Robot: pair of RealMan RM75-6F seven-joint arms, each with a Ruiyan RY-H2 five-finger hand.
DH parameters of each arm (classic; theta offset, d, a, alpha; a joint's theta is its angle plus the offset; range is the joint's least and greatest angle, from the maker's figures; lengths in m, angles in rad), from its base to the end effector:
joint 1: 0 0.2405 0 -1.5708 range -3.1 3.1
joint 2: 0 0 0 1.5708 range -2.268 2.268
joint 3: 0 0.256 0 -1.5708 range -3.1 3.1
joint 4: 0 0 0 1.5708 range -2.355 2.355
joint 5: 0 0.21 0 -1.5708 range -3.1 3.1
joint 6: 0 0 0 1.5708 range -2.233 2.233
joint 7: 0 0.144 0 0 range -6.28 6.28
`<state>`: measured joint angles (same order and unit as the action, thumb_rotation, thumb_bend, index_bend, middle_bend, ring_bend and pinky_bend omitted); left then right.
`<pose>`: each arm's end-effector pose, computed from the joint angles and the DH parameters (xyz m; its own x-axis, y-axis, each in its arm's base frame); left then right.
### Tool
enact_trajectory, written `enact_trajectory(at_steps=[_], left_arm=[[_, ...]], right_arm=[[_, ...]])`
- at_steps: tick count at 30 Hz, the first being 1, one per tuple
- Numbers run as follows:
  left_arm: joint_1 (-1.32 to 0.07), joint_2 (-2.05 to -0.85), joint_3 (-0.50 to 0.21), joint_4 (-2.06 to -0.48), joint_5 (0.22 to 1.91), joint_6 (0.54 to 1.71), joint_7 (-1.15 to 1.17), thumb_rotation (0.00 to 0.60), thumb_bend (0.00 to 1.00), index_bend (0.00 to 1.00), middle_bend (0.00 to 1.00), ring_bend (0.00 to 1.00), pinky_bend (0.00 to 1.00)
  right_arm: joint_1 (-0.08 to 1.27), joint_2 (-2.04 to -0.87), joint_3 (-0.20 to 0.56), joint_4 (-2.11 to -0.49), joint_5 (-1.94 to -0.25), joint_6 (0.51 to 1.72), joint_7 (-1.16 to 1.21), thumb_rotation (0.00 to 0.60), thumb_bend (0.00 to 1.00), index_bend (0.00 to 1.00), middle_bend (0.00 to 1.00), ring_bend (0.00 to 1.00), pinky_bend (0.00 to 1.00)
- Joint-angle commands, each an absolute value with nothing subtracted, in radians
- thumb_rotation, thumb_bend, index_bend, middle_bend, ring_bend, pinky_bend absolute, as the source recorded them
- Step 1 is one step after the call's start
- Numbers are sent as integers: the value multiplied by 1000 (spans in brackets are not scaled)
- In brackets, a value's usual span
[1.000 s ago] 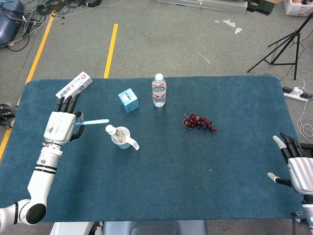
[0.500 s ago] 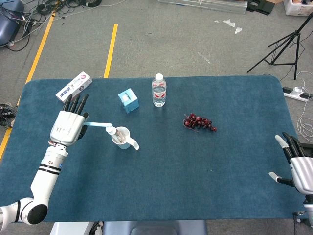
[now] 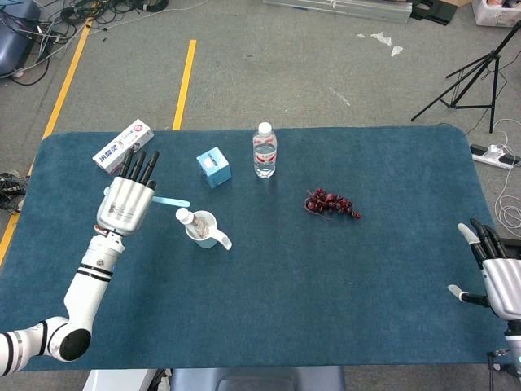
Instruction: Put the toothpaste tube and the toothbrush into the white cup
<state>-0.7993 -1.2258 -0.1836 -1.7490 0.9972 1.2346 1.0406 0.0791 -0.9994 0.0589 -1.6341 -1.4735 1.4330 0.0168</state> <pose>-0.1272 0.3616 0.1092 0.8676 -0.1868 0.4608 0.4246 -0.2037 -0.8821 -0.3212 -0.1812 0.1923 0.4636 -0.0402 0.8851 -0.8851 0.0247 0.4647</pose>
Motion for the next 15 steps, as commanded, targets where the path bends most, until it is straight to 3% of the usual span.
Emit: enact_trajectory(at_steps=[1,15], left_arm=[[-814,-1242,-175,-1729,997,1228,1062,600,440,580,0,0,38],[-845,-1277,-130,-1682,1042,1228,1154,600,440,580,0,0,39]], right_arm=[[83,-1000,59,-1632,-1467,1423,17,600,0,43,33,43,390],[91,-1006,61,-1632,-1454,1405,4,600,0,43,33,43,390]])
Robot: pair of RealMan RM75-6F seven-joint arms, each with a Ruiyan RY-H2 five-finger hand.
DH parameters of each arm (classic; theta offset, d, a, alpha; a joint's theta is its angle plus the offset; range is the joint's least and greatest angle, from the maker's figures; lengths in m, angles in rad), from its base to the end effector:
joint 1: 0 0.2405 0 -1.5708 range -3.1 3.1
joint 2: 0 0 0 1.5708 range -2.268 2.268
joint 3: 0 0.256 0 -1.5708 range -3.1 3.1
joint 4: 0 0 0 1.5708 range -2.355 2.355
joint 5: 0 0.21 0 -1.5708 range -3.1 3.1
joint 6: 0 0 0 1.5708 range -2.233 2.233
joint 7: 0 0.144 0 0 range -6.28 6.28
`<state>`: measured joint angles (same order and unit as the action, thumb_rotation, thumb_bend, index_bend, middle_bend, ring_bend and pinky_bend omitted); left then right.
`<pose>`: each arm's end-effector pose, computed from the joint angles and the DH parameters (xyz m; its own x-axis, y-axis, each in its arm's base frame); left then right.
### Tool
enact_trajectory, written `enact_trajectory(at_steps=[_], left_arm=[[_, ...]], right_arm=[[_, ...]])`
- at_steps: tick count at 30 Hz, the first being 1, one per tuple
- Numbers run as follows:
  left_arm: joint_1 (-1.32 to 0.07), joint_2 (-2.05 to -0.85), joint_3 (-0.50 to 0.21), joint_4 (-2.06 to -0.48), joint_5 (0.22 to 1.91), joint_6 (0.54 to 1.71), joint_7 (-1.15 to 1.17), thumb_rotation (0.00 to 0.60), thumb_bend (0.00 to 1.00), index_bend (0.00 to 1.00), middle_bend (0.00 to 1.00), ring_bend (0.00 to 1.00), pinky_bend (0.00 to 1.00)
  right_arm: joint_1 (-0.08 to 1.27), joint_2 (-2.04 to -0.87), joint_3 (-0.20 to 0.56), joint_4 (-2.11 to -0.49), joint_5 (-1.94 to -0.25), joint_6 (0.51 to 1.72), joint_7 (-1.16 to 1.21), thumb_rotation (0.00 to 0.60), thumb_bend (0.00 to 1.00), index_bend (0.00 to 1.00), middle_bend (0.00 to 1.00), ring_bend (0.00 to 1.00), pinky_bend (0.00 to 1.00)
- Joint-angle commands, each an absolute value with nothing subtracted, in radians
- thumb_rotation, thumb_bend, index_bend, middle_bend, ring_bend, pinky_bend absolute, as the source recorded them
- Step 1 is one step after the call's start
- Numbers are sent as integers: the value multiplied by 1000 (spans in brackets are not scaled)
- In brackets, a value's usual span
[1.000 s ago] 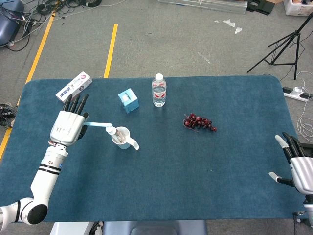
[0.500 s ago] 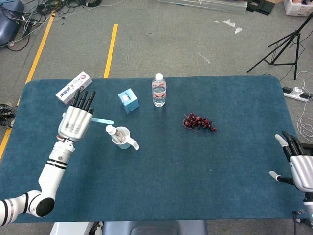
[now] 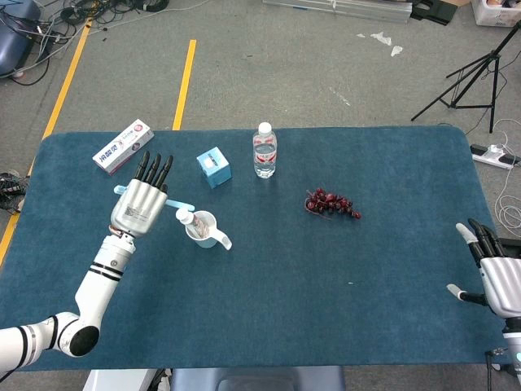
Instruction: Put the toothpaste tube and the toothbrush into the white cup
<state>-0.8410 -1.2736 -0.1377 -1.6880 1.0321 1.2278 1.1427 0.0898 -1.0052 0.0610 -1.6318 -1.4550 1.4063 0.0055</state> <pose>-0.1230 0.3650 0.0913 0.9116 -0.2446 0.3304 0.2788 -0.2226 -0.9342 -0.3233 -0.1849 0.1888 0.4672 -0.0601 0.8821 -0.8823 0.0332 0.4695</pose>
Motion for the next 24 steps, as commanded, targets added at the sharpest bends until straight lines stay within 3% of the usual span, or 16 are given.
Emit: enact_trajectory(at_steps=[1,24], left_arm=[[-847,-1279,-126,-1678,1050,1229,1162,600,440,580,0,0,39],[-864,-1373,-79,-1520,1138,1196,1203,600,440,579,0,0,38]], right_arm=[[91,-1007,61,-1632,-1453,1404,3,600,0,43,33,44,390],[100,-1010,59,-1630,-1447,1386,-5,600,0,43,33,44,390]])
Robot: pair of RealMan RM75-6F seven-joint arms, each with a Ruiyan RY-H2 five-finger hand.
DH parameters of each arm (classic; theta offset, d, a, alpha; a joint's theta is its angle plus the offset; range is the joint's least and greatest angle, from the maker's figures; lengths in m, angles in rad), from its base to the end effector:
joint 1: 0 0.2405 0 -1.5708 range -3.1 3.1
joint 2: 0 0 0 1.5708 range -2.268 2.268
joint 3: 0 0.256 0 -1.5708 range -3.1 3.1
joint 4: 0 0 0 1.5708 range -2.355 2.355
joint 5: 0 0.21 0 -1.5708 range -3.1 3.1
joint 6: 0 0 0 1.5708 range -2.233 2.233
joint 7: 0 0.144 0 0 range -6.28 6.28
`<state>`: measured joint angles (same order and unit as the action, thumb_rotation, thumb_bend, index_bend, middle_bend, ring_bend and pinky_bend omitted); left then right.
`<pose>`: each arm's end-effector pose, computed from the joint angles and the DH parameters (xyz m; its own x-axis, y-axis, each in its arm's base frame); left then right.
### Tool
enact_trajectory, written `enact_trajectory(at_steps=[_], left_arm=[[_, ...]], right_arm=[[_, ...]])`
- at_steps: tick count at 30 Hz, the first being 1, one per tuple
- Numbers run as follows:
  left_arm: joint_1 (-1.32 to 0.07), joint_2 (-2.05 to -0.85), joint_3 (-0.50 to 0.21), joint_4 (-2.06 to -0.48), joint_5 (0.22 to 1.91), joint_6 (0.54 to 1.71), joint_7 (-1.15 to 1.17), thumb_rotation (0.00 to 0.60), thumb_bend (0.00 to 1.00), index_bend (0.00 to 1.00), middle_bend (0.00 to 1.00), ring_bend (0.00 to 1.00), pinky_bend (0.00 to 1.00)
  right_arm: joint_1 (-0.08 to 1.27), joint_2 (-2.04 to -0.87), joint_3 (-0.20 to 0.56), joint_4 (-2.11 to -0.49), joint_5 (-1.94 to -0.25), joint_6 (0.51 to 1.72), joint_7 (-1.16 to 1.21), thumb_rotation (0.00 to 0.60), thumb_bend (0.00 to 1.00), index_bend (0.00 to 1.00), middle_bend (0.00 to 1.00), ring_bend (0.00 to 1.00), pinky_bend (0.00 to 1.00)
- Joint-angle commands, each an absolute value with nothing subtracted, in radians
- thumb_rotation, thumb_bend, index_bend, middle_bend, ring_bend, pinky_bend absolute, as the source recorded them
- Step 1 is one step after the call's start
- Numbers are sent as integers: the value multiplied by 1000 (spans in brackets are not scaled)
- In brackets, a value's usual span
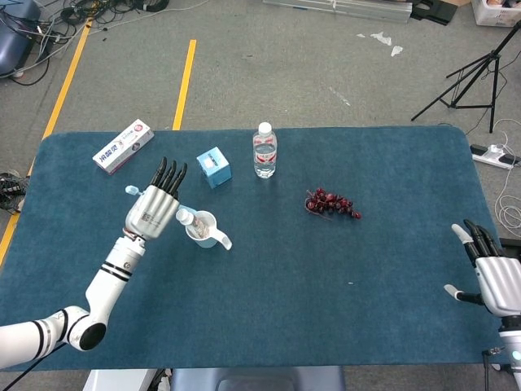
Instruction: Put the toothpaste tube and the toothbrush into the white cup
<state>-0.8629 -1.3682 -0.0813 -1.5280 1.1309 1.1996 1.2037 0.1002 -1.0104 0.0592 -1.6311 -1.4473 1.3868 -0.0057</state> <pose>-0.1312 0.3718 0.0620 0.9275 -0.3314 0.1728 0.0957 -0.2361 -0.9670 -0.3237 -0.1876 0.1849 0.4715 -0.0772 0.8785 -0.8796 0.0309 0.4748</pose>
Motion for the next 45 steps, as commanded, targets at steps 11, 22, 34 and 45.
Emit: enact_trajectory(at_steps=[11,22,34,45], left_arm=[[-863,-1381,-70,-1512,1176,1189,1210,600,440,579,0,0,38],[-862,-1394,-71,-1506,1200,1181,1211,600,440,577,0,0,39],[-862,-1410,-73,-1497,1213,1169,1220,600,440,553,0,0,38],[-863,-1417,-76,-1490,1234,1162,1213,600,440,402,0,0,38]], right_arm=[[101,-1009,58,-1630,-1448,1386,-1,600,0,43,33,43,390],[103,-1009,58,-1631,-1444,1380,-4,600,0,43,33,43,390],[103,-1006,58,-1631,-1443,1380,2,600,0,43,33,43,390],[105,-1005,58,-1630,-1440,1376,4,600,0,43,33,43,390]])
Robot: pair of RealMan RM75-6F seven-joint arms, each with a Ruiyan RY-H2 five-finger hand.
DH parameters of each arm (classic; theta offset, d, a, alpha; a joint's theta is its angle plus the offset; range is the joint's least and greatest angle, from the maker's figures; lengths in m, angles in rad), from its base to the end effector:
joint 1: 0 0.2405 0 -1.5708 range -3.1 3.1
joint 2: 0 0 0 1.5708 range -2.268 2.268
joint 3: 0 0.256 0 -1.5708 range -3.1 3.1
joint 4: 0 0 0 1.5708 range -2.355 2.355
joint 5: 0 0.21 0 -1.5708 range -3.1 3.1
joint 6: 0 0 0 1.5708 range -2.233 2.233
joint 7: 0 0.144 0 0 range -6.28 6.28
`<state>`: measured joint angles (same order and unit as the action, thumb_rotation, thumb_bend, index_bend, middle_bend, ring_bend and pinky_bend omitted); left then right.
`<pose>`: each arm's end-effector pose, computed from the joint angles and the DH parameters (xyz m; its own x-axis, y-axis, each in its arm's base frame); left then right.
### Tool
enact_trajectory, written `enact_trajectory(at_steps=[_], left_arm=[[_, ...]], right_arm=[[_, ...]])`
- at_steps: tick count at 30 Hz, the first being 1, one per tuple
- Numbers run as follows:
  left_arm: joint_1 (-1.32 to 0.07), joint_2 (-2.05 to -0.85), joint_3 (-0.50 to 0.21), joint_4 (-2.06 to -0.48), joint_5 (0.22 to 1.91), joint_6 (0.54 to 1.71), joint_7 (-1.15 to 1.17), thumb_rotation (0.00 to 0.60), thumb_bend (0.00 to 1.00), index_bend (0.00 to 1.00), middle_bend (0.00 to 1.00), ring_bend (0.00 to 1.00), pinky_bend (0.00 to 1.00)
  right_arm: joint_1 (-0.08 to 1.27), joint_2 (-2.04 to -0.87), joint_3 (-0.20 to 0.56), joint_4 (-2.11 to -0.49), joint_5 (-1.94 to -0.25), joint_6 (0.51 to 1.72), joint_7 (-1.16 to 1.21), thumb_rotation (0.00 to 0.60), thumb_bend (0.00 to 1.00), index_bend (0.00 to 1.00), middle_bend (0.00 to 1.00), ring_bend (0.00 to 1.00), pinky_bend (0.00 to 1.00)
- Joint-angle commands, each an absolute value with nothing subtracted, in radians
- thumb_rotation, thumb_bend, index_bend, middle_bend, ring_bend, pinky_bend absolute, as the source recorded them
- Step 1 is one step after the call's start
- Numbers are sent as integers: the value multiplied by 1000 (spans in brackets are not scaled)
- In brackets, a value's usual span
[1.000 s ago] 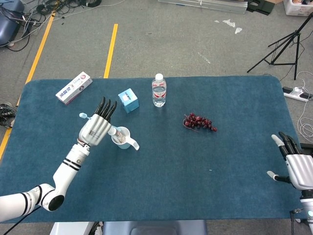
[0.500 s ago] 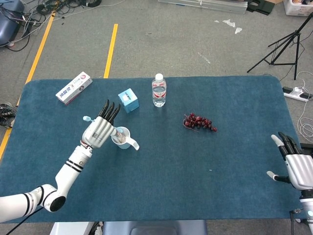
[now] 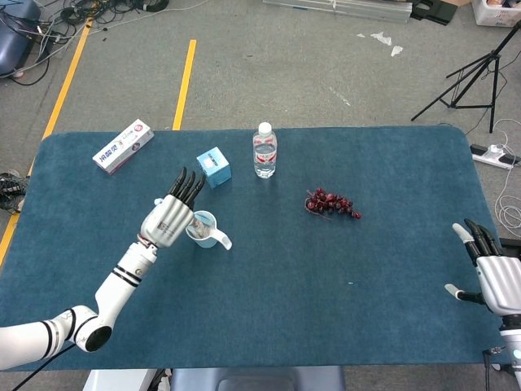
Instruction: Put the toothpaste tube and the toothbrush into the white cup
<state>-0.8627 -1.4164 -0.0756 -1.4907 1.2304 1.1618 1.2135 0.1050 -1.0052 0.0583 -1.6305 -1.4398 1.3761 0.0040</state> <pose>-0.1224 0.3644 0.0402 0.9027 -0.4031 0.1501 0.0295 -0.2902 -0.9565 -0.3249 -0.1888 0.1858 0.4665 -0.0856 0.8804 -0.8817 0.0353 0.4706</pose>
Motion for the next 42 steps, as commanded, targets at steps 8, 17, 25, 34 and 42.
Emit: enact_trajectory(at_steps=[8,17,25,34,42], left_arm=[[-861,-1418,-77,-1485,1258,1165,1202,600,440,281,0,0,38],[-836,-1397,-85,-1523,1270,1205,1210,600,440,249,0,0,39],[-781,-1338,-100,-1610,1259,1286,1215,600,440,199,0,0,39],[-628,-1243,-97,-1741,1249,1450,1065,600,440,199,0,0,39],[-451,-1160,-43,-1843,1249,1544,774,600,440,213,0,0,38]], right_arm=[[104,-1004,58,-1632,-1441,1378,6,600,0,43,33,43,390],[100,-1000,57,-1635,-1447,1388,10,600,0,43,33,43,390],[100,-1004,52,-1637,-1453,1387,-1,600,0,43,33,43,390],[99,-1009,53,-1641,-1446,1387,-19,600,0,43,33,43,390],[97,-1015,56,-1644,-1439,1393,-38,600,0,43,33,43,390]])
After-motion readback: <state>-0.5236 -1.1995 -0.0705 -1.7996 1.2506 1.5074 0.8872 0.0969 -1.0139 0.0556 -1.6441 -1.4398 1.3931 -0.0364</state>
